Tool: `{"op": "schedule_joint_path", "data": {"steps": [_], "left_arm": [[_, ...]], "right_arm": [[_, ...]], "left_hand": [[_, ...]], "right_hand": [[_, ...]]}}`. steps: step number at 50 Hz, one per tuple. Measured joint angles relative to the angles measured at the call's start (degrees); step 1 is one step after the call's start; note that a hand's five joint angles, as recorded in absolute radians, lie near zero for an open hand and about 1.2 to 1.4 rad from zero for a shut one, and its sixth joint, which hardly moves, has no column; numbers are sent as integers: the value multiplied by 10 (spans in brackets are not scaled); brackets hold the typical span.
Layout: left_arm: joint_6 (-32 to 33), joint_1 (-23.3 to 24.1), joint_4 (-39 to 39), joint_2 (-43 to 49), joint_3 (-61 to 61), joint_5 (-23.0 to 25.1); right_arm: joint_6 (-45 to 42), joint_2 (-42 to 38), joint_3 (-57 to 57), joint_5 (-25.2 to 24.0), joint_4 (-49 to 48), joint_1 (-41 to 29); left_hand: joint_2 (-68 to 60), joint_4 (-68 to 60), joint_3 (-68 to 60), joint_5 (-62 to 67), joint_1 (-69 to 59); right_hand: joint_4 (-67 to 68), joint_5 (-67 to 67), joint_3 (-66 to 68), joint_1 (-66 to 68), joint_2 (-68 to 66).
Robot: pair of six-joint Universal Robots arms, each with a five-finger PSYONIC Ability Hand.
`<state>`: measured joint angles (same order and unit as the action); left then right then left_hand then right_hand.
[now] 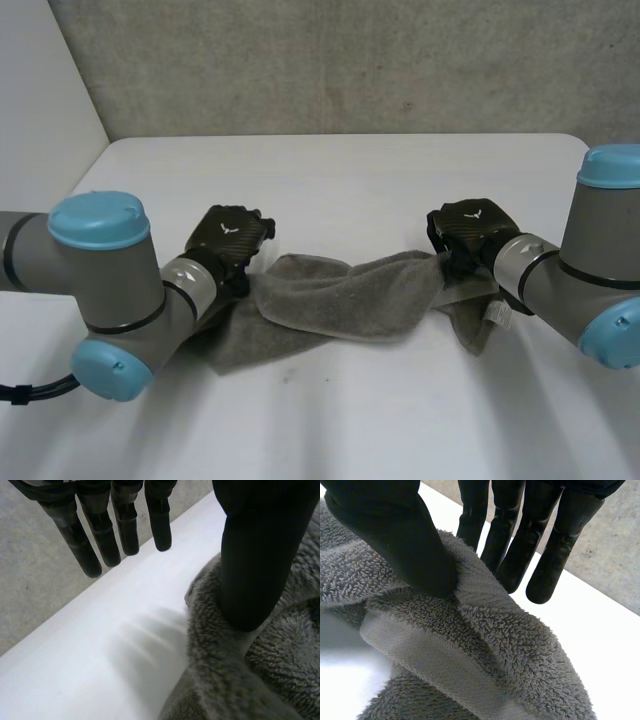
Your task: Fold the towel.
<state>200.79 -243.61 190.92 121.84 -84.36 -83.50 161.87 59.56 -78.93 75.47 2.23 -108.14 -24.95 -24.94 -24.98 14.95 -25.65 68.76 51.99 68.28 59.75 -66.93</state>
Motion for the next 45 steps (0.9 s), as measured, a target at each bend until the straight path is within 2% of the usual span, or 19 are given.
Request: {"op": "schedule_joint_path", "data": {"steps": [7,9,12,17,20,25,33,40,44,45], "left_arm": [[0,0,-16,-44,-28,0],[-17,-1,-44,-104,-66,-4],[-29,-2,-56,-126,-80,-8],[-86,-10,-96,-180,-122,-61],[-104,-14,-110,-194,-145,-97],[-112,-25,-108,-203,-180,-129],[-110,-47,-70,-187,-214,-135],[-109,-49,-13,-149,-216,-132],[-108,-49,19,-130,-214,-131],[-108,-49,28,-125,-213,-130]], "right_arm": [[0,3,-4,0,-3,3],[0,4,-7,0,-3,6],[0,4,-8,-1,-3,7],[-1,5,-9,0,-3,9],[-1,6,-10,0,-3,9],[-1,6,-12,1,-3,9],[-1,7,-16,0,-3,9],[-1,8,-21,0,-4,9],[-1,9,-23,0,-4,13],[-1,10,-24,0,-4,16]], "left_hand": [[54,53,54,-52,55],[64,64,64,-65,66],[67,68,68,-69,70],[71,71,71,-72,74],[71,71,71,-72,74],[71,71,71,-72,74],[61,61,61,-62,69],[-32,-33,-32,32,-28],[-156,-150,-155,149,-151],[-230,-221,-221,219,-223]], "right_hand": [[0,0,0,0,0],[0,0,0,0,0],[0,0,0,0,0],[0,0,0,0,0],[0,0,0,0,0],[0,0,0,0,0],[0,0,0,0,0],[0,0,0,0,0],[0,0,0,0,0],[0,0,0,0,0]]}}
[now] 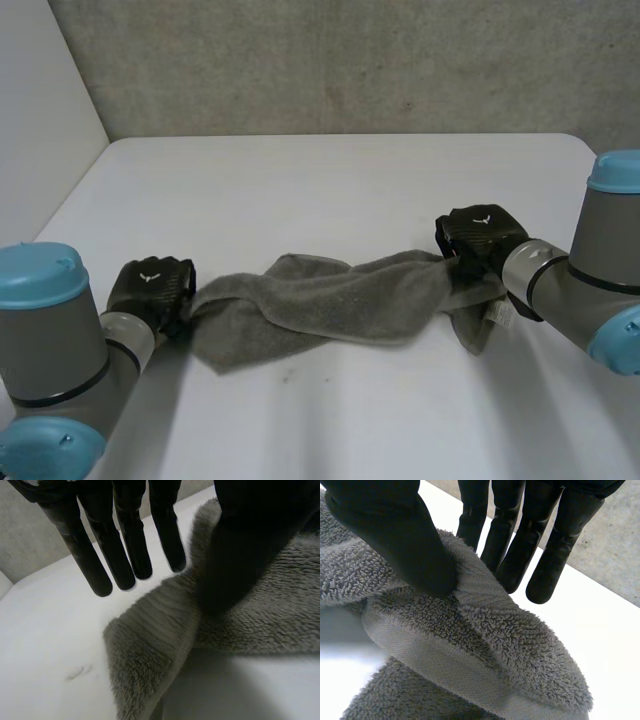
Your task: Fold the towel.
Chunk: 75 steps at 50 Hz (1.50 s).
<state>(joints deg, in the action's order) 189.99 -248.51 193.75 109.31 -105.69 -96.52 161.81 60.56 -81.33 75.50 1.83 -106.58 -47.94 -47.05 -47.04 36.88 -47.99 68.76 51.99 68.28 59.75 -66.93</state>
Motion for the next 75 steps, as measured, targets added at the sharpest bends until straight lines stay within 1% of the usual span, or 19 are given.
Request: {"op": "schedule_joint_path", "data": {"steps": [2,6,11,15,24,29,33,39,41,44,48,52,56,57,58,59,63,68,75], "left_arm": [[0,0,11,5,0,2],[3,-1,24,6,1,11],[11,-3,22,-16,2,20],[37,-4,-2,-55,-1,25],[137,-4,-132,-130,2,52],[159,-12,-149,-112,13,69],[169,-20,-137,-60,44,78],[173,-26,-64,34,157,79],[168,-26,4,58,230,76],[157,-26,73,59,276,74],[129,-26,217,30,327,68],[117,-25,268,12,332,64],[110,-24,272,-4,307,60],[110,-24,252,-5,281,60],[110,-24,252,-5,281,60],[111,-26,230,-6,253,61],[113,-28,181,-1,185,62],[118,-31,132,9,92,64],[123,-31,115,14,26,65]], "right_arm": [[0,3,0,0,1,4],[-1,18,0,-1,5,12],[-18,47,-1,-3,26,22],[-64,71,-4,-6,77,32],[-220,98,-5,-6,242,51],[-266,77,10,-3,273,50],[-278,35,53,5,266,45],[-225,-30,180,34,148,30],[-177,-39,232,47,39,24],[-139,-31,252,56,-60,21],[-77,7,248,71,-226,20],[-56,28,233,72,-269,21],[-47,34,219,52,-220,21],[-48,27,216,33,-163,21],[-48,27,216,33,-163,21],[-51,18,215,17,-110,22],[-64,-7,214,-5,-9,23],[-114,-47,212,-12,116,27],[-192,-82,214,6,211,32]], "left_hand": [[-83,-92,-92,92,-89],[-183,-189,-190,187,-172],[-211,-219,-218,214,-190],[-215,-224,-223,220,-195],[-218,-226,-225,222,-197],[-218,-226,-225,222,-198],[-218,-227,-226,222,-198],[-218,-227,-226,222,-198],[-218,-227,-226,222,-198],[-218,-227,-226,222,-198],[-218,-227,-226,223,-198],[-218,-227,-226,225,-201],[-218,-227,-226,225,-201],[-218,-227,-226,225,-201],[-218,-227,-226,225,-201],[-218,-227,-226,225,-203],[-218,-227,-226,225,-203],[-219,-227,-227,225,-203],[-219,-227,-227,225,-203]], "right_hand": [[0,0,0,0,0],[0,0,0,0,0],[0,0,0,0,0],[0,0,0,0,0],[0,0,0,0,0],[0,0,0,0,0],[0,0,0,0,0],[0,0,0,0,0],[0,0,0,0,0],[0,0,0,0,0],[0,0,0,0,0],[0,0,0,0,0],[0,5,0,0,0],[0,6,0,0,0],[0,6,0,0,0],[0,6,0,0,0],[0,7,0,0,0],[0,7,0,0,-5],[0,7,0,0,-5]]}}
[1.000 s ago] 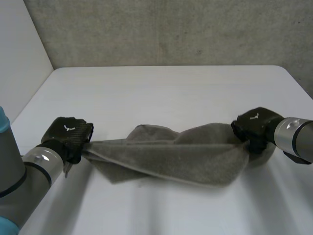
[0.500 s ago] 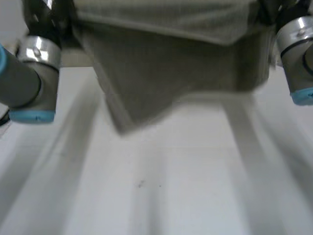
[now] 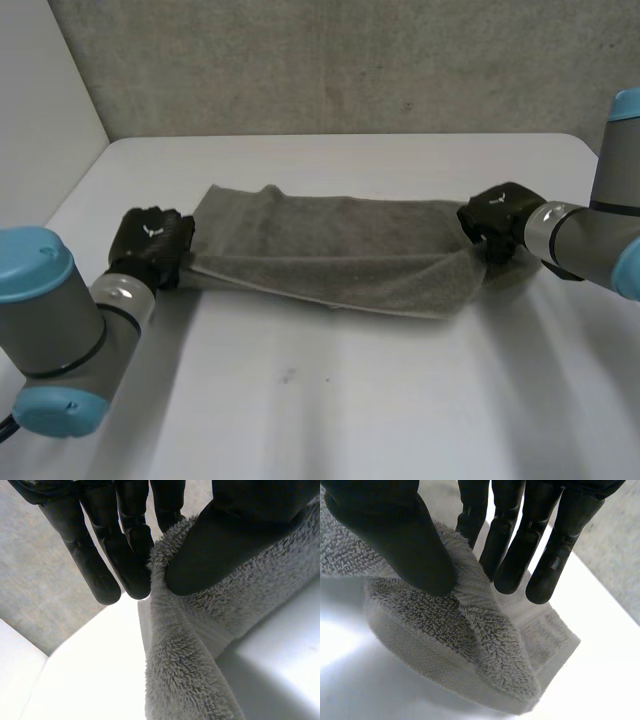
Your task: Fold the towel.
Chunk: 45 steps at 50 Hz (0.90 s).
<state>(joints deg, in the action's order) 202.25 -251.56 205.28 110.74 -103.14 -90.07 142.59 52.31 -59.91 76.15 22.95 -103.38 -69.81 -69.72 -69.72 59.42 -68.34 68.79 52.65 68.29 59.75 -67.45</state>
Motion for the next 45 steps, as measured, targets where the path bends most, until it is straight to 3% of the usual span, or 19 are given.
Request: {"op": "schedule_joint_path", "data": {"steps": [10,12,13,14,16,18,30,36,38,40,41,45], "left_arm": [[0,19,2,-7,-8,0],[-1,23,3,-5,-3,0],[-1,23,3,-5,-3,0],[-1,25,4,-3,2,0],[-1,27,4,0,11,0],[-2,27,4,2,19,-1],[-6,26,3,5,81,-3],[-7,25,3,12,112,-3],[-7,24,3,13,115,-3],[-7,24,3,14,115,-3],[-7,24,3,15,115,-3],[-9,24,3,16,110,-3]], "right_arm": [[19,-15,4,31,-37,5],[32,-18,0,35,-70,5],[32,-18,0,35,-70,5],[39,-19,-4,37,-91,5],[50,-14,-13,40,-113,5],[62,2,-26,39,-123,5],[121,162,-185,14,-131,14],[120,196,-263,-11,-131,16],[118,204,-284,-20,-131,19],[115,210,-305,-29,-131,25],[113,213,-317,-35,-131,29],[103,217,-358,-58,-131,41]], "left_hand": [[0,0,0,0,0],[0,0,0,0,0],[0,0,0,0,0],[0,0,0,0,0],[0,0,0,0,0],[0,0,0,0,0],[0,0,0,0,0],[0,0,0,0,0],[0,0,0,0,0],[0,0,0,0,0],[0,0,0,0,0],[0,0,0,0,0]], "right_hand": [[-38,-1,-33,-4,26],[-255,-205,-250,-211,256],[-255,-205,-250,-211,256],[-453,-401,-448,-396,452],[-546,-478,-546,-454,529],[-553,-482,-559,-454,536],[-553,-482,-559,-454,536],[-469,-411,-464,-376,469],[-361,-312,-357,-263,356],[-361,-312,-357,-263,356],[-180,-130,-175,-74,156],[-136,-99,-131,-51,127]]}}
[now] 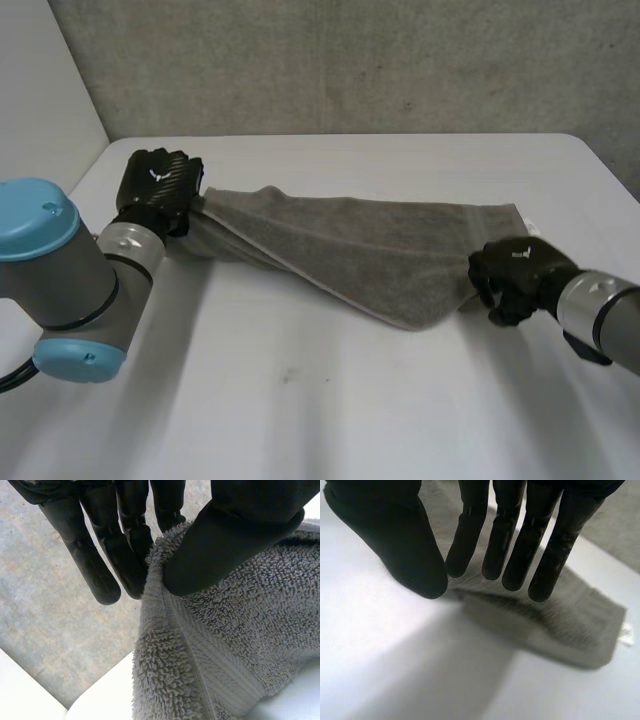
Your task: Fold the towel.
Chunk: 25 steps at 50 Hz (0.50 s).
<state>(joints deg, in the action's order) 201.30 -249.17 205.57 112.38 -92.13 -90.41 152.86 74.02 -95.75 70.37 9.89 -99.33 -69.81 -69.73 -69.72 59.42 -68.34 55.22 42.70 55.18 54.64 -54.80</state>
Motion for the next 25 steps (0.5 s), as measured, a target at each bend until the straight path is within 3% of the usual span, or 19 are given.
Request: {"op": "schedule_joint_path", "data": {"steps": [9,16,22,25], "left_arm": [[-18,0,0,0,-5,0],[-28,0,-1,0,-4,0],[-28,0,-1,-1,-4,0],[-28,0,-2,-2,-4,0]], "right_arm": [[-13,-41,-19,-23,-18,4],[-5,-63,-8,-23,-60,0],[3,-62,-10,-21,-79,-5],[49,-56,-16,-19,-112,-35]], "left_hand": [[0,0,0,0,0],[0,0,0,0,0],[0,0,0,0,0],[0,0,0,0,0]], "right_hand": [[-1,0,-1,-1,1],[-161,-122,-163,-145,153],[-193,-159,-191,-174,172],[-237,-204,-238,-212,215]]}}
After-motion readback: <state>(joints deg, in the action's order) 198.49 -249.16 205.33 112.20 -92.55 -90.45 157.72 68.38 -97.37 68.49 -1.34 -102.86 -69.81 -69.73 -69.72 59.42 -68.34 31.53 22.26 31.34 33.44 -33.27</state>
